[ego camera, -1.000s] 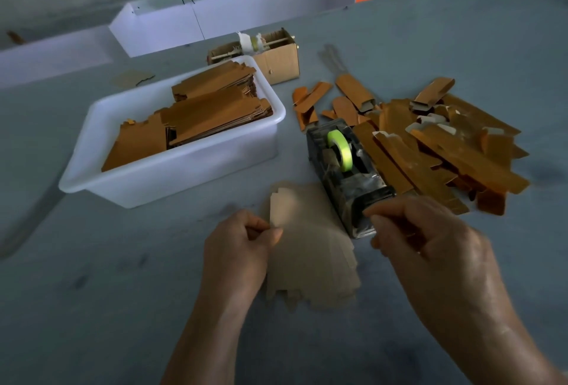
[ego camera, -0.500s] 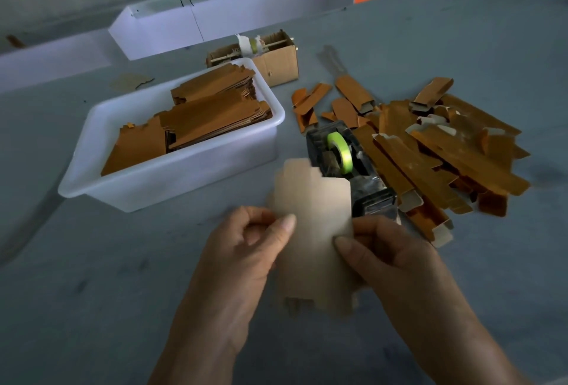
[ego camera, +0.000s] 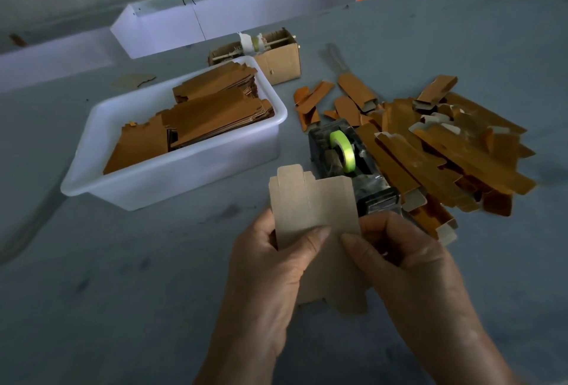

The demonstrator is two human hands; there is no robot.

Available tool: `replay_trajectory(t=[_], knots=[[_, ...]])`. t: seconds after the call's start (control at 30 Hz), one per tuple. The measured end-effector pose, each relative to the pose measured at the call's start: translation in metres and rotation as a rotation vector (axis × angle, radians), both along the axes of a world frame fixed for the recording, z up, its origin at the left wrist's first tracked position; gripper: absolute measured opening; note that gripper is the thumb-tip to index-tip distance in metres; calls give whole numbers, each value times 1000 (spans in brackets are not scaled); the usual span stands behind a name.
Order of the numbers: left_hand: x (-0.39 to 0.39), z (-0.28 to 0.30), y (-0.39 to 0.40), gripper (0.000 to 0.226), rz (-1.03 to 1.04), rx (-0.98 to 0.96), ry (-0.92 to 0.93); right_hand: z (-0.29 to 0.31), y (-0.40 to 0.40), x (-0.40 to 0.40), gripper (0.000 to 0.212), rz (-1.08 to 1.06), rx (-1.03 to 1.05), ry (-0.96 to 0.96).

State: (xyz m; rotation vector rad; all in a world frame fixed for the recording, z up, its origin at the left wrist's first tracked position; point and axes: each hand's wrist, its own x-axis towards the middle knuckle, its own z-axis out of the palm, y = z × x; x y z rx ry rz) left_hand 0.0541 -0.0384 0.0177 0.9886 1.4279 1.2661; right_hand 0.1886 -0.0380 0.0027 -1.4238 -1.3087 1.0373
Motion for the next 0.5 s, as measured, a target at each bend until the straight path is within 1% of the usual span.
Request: replay_trajectory(t=[0.03, 0.07, 0.1, 0.13, 0.2, 0.3, 0.33, 0.37, 0.43, 0.47, 0.5], knots=[[2, 0, 0, 29, 0, 0, 25, 0, -1, -1, 11, -38, 83, -141], [3, 1, -1, 24, 5, -5, 46, 0, -2, -2, 12, -70, 173, -256], [4, 1, 0, 20, 15, -8, 67, 0, -3, -4, 18, -85, 236, -317], [6, 1, 0, 19, 34, -13, 92, 1, -5, -6, 23, -71, 256, -322], [9, 1, 1, 19, 76, -26, 117, 6, -8, -11, 22, 12, 202, -223], [12, 3, -1, 11, 37, -80, 52, 11, -9, -12, 18, 150, 89, 47], [10, 3, -1, 7, 4, -90, 36, 11, -9, -12, 19, 180, 80, 86], [8, 6, -2, 2, -45, -100, 21, 11, -9, -10, 22, 198, 83, 84], [2, 7, -4, 24, -174, -82, 28, 11, -7, -7, 21, 200, 73, 68], [0, 8, -5, 32, -235, -57, 55, 11, -6, -6, 18, 197, 53, 75], [-1, 9, -5, 33, -264, -34, 98, 12, -5, -5, 19, 199, 27, 81]])
